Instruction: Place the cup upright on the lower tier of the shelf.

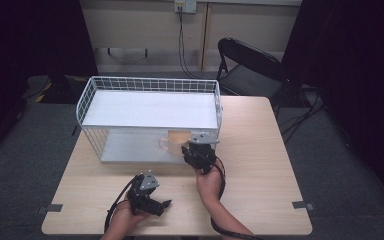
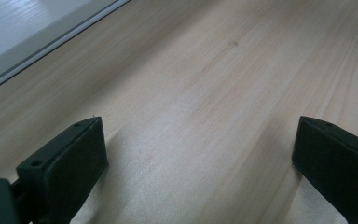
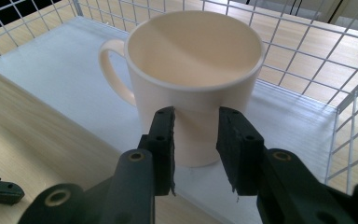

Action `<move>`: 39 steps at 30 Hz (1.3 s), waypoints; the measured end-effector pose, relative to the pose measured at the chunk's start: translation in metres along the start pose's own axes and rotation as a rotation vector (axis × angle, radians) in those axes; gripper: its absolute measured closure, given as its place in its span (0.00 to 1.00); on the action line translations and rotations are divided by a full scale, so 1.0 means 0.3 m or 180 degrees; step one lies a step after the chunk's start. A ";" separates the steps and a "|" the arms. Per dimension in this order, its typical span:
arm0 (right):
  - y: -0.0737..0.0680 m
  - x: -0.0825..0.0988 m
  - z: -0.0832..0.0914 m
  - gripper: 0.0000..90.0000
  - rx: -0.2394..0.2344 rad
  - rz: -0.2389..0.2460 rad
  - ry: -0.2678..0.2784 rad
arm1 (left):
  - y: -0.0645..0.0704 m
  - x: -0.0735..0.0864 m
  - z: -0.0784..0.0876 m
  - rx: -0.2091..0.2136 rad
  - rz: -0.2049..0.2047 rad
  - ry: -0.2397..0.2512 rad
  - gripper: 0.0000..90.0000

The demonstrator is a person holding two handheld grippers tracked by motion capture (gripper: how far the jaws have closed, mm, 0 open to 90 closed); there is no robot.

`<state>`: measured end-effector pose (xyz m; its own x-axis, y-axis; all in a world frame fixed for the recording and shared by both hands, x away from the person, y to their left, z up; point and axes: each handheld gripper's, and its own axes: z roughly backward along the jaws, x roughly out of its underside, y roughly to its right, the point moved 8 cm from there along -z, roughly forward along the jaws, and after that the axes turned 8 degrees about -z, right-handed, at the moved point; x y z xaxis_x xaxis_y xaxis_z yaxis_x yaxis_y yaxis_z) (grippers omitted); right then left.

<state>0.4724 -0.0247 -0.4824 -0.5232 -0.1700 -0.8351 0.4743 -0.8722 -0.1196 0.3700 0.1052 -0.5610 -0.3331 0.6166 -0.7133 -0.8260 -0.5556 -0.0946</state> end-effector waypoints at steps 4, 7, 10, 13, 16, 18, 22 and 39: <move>0.003 0.001 -0.003 0.72 -0.0005 -0.0038 -0.0013 | 0.000 0.000 0.000 0.0001 -0.0002 -0.0001 0.03; -0.001 0.000 0.002 0.62 -0.0044 -0.0069 -0.0007 | 0.000 0.000 0.000 0.0000 -0.0001 0.0000 0.03; -0.007 -0.003 0.015 0.51 -0.0070 0.0021 0.0003 | 0.000 0.000 0.000 -0.0001 0.0001 0.0001 0.03; -0.010 -0.003 0.025 0.42 -0.0130 -0.0014 -0.0013 | 0.000 0.000 0.001 -0.0014 0.0004 -0.0001 0.03; -0.018 -0.009 0.043 0.37 -0.0212 0.0015 0.0033 | 0.000 0.000 0.000 -0.0010 0.0006 0.0000 0.03; -0.025 -0.011 0.050 0.34 -0.0275 0.0036 0.0035 | 0.000 0.000 -0.001 -0.0008 0.0006 -0.0001 0.03; -0.044 -0.018 0.082 0.24 -0.0415 0.0079 0.0041 | 0.000 -0.001 -0.001 -0.0009 0.0009 -0.0004 0.02; -0.031 0.052 0.176 0.17 -0.0819 0.0315 -0.0062 | 0.001 -0.001 -0.003 -0.0005 0.0026 -0.0010 0.01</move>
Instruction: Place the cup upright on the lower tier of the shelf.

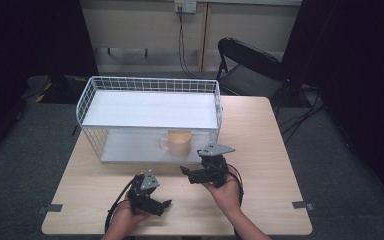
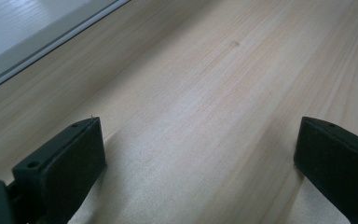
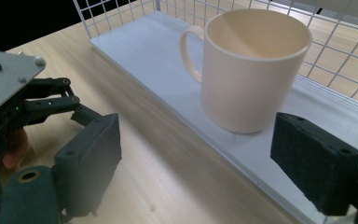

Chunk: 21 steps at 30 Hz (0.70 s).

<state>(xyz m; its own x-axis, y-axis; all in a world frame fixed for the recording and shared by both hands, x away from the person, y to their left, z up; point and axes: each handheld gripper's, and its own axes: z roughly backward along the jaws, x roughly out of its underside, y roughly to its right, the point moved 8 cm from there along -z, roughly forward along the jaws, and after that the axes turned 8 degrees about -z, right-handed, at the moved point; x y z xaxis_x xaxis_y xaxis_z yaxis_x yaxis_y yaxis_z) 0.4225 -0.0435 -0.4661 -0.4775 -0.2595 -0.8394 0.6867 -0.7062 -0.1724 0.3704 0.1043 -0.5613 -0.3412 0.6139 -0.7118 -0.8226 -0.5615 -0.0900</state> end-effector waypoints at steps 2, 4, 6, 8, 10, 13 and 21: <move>0.001 0.009 0.010 0.17 -0.0032 0.0024 -0.0020 | 0.000 0.000 0.000 -0.0001 0.0001 0.0000 0.01; 0.001 0.013 0.016 0.17 -0.0032 0.0045 -0.0016 | -0.001 0.000 0.000 -0.0003 -0.0010 -0.0002 0.02; -0.001 0.028 0.037 0.17 -0.0094 0.0087 -0.0026 | 0.000 0.000 0.000 0.0000 0.0000 0.0001 0.02; -0.001 0.045 0.047 0.17 -0.0132 0.0100 -0.0064 | 0.000 0.000 0.000 -0.0001 -0.0002 0.0000 0.01; 0.003 0.060 0.056 0.17 -0.0150 0.0094 -0.0088 | 0.000 0.000 0.000 -0.0002 -0.0002 0.0001 0.02; 0.015 0.083 0.074 0.17 -0.0143 0.0153 -0.0121 | -0.001 0.000 0.000 -0.0005 -0.0013 -0.0002 0.02; 0.068 0.127 0.114 0.17 -0.0096 0.0114 -0.0148 | 0.000 0.000 0.000 0.0000 0.0000 0.0001 0.01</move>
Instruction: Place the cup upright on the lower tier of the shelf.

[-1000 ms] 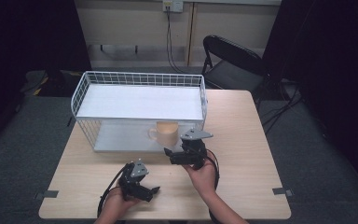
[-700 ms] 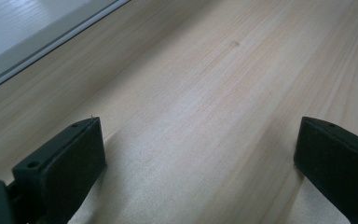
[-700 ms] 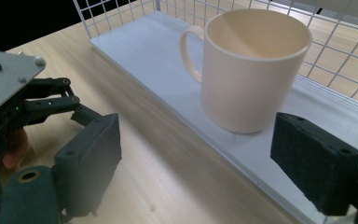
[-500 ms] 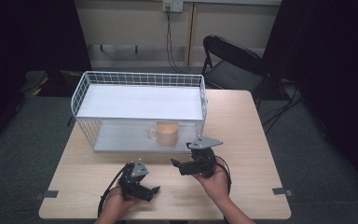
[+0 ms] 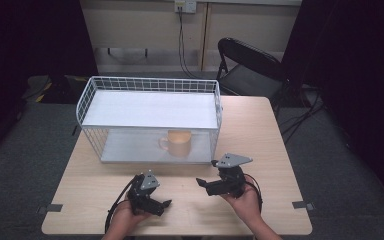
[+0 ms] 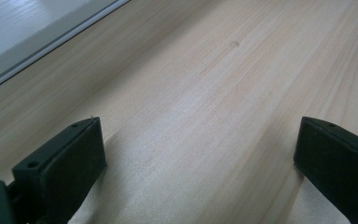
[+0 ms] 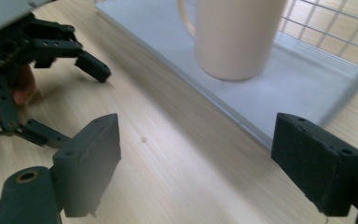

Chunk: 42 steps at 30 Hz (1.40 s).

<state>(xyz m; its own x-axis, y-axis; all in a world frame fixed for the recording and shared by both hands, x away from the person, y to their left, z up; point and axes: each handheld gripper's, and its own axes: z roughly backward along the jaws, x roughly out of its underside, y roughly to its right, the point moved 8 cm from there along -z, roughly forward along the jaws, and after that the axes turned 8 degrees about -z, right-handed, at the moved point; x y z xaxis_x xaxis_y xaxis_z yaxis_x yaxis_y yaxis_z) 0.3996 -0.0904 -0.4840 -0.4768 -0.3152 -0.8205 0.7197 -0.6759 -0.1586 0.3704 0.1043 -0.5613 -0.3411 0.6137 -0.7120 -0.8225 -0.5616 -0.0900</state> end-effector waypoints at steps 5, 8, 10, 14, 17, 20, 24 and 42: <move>0.042 0.035 0.028 0.17 0.0057 -0.0038 -0.0016 | 0.000 0.000 0.000 0.0000 -0.0001 0.0000 0.01; 0.065 0.059 0.043 0.17 0.0080 -0.0065 -0.0031 | 0.000 0.000 0.000 0.0000 -0.0001 0.0000 0.02; 0.083 0.078 0.053 0.17 0.0105 -0.0081 -0.0040 | 0.000 0.000 0.000 0.0000 -0.0002 -0.0001 0.01; 0.108 0.103 0.067 0.17 0.0121 -0.0125 -0.0034 | 0.000 0.000 0.000 0.0000 0.0001 0.0001 0.01; 0.123 0.125 0.075 0.17 0.0130 -0.0122 -0.0051 | -0.001 0.000 0.000 -0.0004 -0.0013 -0.0002 0.02; 0.134 0.145 0.079 0.17 0.0130 -0.0115 -0.0083 | -0.001 0.000 0.000 -0.0003 -0.0010 -0.0001 0.02; 0.153 0.167 0.086 0.17 0.0136 -0.0070 -0.0094 | 0.000 0.000 0.000 -0.0002 -0.0002 -0.0001 0.01; 0.203 0.263 0.056 0.17 0.0176 0.0219 -0.0386 | 0.000 0.000 0.000 -0.0002 0.0000 0.0000 0.01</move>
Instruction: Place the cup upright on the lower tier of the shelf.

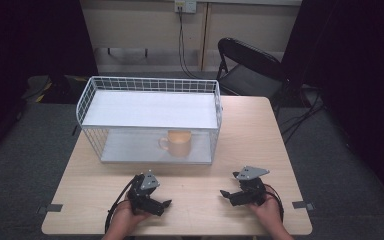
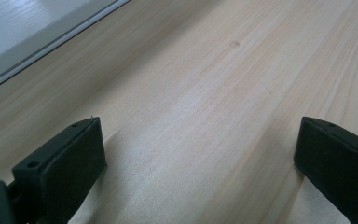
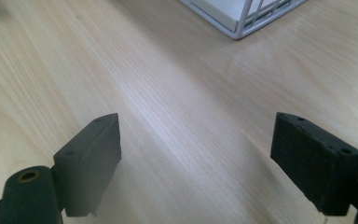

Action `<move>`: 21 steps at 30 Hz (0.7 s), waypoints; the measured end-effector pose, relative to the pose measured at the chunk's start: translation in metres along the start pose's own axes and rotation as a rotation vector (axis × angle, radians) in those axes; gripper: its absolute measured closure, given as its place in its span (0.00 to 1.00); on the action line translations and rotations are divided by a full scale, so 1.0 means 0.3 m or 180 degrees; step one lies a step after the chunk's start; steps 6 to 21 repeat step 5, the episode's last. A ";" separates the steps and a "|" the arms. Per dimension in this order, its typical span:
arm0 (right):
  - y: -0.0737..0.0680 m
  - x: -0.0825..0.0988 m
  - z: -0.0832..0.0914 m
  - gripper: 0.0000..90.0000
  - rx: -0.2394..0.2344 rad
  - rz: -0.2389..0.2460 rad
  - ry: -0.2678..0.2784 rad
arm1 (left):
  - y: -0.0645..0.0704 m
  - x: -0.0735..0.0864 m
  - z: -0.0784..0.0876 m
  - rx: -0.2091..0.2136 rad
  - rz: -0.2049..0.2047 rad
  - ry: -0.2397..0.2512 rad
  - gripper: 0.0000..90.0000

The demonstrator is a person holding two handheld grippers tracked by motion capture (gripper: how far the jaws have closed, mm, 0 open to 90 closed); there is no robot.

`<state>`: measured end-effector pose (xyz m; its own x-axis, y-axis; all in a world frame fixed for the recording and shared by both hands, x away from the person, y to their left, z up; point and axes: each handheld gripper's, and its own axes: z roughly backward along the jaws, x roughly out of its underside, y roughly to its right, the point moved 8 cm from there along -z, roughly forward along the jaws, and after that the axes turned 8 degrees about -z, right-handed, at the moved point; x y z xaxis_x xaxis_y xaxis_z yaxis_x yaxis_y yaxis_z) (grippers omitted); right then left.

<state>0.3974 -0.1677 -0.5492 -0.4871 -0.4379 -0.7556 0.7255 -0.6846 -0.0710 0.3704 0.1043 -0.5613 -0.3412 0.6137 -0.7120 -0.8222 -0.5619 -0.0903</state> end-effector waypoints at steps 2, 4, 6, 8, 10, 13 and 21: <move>0.003 0.009 -0.007 0.17 0.0027 0.0045 -0.0055 | 0.000 0.001 0.001 -0.0011 0.0003 -0.0007 0.01; 0.004 0.015 -0.013 0.17 0.0034 0.0089 -0.0089 | 0.001 0.002 0.002 -0.0022 0.0014 -0.0002 0.01; 0.004 0.015 -0.013 0.17 0.0034 0.0089 -0.0089 | 0.001 0.002 0.002 -0.0022 0.0014 -0.0002 0.01; 0.004 0.015 -0.013 0.17 0.0034 0.0089 -0.0089 | 0.001 0.002 0.002 -0.0022 0.0014 -0.0002 0.01; 0.004 0.015 -0.013 0.17 0.0034 0.0089 -0.0089 | 0.001 0.002 0.002 -0.0022 0.0014 -0.0002 0.01; 0.004 0.015 -0.013 0.17 0.0034 0.0089 -0.0089 | 0.001 0.002 0.002 -0.0022 0.0014 -0.0002 0.01; 0.004 0.015 -0.013 0.17 0.0034 0.0089 -0.0089 | 0.001 0.002 0.002 -0.0022 0.0014 -0.0002 0.01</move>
